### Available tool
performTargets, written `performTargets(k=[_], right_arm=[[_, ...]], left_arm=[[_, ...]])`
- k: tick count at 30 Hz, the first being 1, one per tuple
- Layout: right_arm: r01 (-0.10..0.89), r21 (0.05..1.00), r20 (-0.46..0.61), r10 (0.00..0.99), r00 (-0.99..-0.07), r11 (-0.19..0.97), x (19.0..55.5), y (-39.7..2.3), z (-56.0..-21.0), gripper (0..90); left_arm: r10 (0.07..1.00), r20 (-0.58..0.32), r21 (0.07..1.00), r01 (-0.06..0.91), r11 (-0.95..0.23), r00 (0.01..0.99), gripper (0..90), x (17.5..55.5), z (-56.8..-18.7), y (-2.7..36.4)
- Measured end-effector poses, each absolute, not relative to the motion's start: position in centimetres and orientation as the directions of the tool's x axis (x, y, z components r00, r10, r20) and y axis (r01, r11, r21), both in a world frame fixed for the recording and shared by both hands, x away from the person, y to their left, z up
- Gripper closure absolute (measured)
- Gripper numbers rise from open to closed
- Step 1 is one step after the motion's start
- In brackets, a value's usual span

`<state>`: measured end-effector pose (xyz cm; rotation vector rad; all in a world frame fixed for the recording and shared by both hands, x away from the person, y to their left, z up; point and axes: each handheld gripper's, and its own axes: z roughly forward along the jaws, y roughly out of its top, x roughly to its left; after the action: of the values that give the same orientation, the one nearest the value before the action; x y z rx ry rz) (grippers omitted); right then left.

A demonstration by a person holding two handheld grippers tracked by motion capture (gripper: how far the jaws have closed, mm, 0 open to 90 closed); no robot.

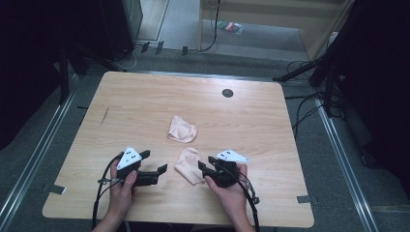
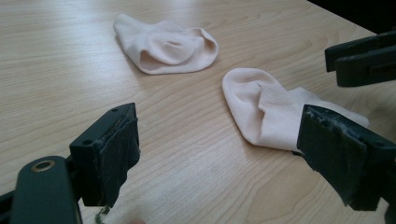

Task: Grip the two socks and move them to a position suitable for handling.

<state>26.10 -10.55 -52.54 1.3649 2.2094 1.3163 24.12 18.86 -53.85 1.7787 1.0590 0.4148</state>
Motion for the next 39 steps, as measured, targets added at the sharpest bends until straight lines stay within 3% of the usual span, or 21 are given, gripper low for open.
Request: performTargets(k=[4,11,14,15,16,17,18,21,24,36,39], right_arm=[[0.607,0.769,0.218,0.809,-0.546,0.203,26.1,-9.7,-53.4,47.7],[0.599,0.745,0.121,0.824,-0.554,0.293,26.3,-8.9,-54.7,47.1],[0.568,0.755,0.069,0.821,-0.567,0.328,26.0,-8.7,-54.9,58.9],[0.568,0.755,0.069,0.821,-0.567,0.328,26.0,-8.7,-54.9,58.9],[0.561,0.760,0.077,0.813,-0.577,0.327,25.9,-8.6,-55.0,71.4],[0.561,0.760,0.077,0.813,-0.577,0.327,25.9,-8.6,-55.0,71.4],[0.560,0.762,0.078,0.812,-0.578,0.325,25.7,-8.5,-54.9,83.8],[0.562,0.766,0.091,0.813,-0.576,0.312,25.6,-8.5,-54.7,86.8],[0.560,0.790,0.154,0.805,-0.573,0.248,25.4,-8.7,-53.5,87.5],[0.504,0.850,0.212,0.775,-0.595,0.154,24.9,-7.6,-49.3,87.4],[0.499,0.856,0.226,0.767,-0.601,0.139,24.7,-7.5,-48.7,87.4]], left_arm=[[0.803,-0.174,0.869,0.472,-0.146,0.569,13.6,24.2,-54.0,18.6],[0.797,-0.168,0.866,0.473,-0.161,0.580,13.6,24.1,-54.1,18.3],[0.796,-0.173,0.865,0.476,-0.159,0.580,13.6,24.2,-54.2,18.1],[0.796,-0.171,0.864,0.477,-0.163,0.581,13.6,24.2,-54.2,18.1],[0.794,-0.172,0.863,0.478,-0.164,0.583,13.6,24.3,-54.3,18.0],[0.794,-0.172,0.863,0.478,-0.164,0.583,13.6,24.3,-54.3,18.0],[0.792,-0.176,0.862,0.480,-0.162,0.584,13.6,24.2,-54.3,17.9],[0.789,-0.171,0.862,0.477,-0.170,0.590,13.6,24.3,-54.3,17.8],[0.783,-0.175,0.863,0.476,-0.170,0.597,13.6,24.2,-54.3,17.4],[0.747,-0.154,0.863,0.456,-0.217,0.647,13.3,22.2,-54.4,12.6],[0.731,-0.156,0.861,0.455,-0.230,0.665,9.6,22.0,-54.6,11.8]])
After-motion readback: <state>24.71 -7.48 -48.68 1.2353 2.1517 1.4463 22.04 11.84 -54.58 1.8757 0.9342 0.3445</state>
